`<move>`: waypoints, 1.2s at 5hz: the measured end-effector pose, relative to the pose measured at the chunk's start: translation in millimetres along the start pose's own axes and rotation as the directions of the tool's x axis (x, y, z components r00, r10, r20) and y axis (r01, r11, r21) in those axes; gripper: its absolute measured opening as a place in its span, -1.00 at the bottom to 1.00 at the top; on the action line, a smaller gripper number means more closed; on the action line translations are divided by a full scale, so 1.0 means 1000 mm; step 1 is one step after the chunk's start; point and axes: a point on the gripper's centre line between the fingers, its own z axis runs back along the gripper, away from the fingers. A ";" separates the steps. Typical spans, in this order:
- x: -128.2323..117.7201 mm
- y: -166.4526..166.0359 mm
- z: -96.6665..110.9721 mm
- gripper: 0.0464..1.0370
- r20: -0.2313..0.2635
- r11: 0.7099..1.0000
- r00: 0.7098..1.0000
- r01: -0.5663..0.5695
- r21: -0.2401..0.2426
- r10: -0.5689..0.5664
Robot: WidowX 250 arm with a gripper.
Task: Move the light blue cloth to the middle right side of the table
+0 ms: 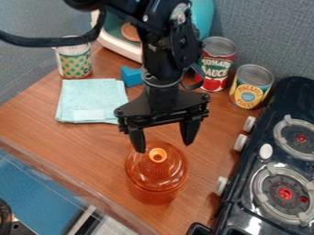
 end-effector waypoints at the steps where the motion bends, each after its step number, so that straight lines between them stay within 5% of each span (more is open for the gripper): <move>1: -0.002 0.003 -0.004 0.93 -0.010 1.000 1.000 -0.003 0.017 0.003; 3: 0.024 0.031 0.011 0.93 0.052 0.992 0.991 -0.126 0.003 0.126; 6: 0.089 0.104 0.009 0.93 0.124 0.926 0.919 -0.377 0.009 0.373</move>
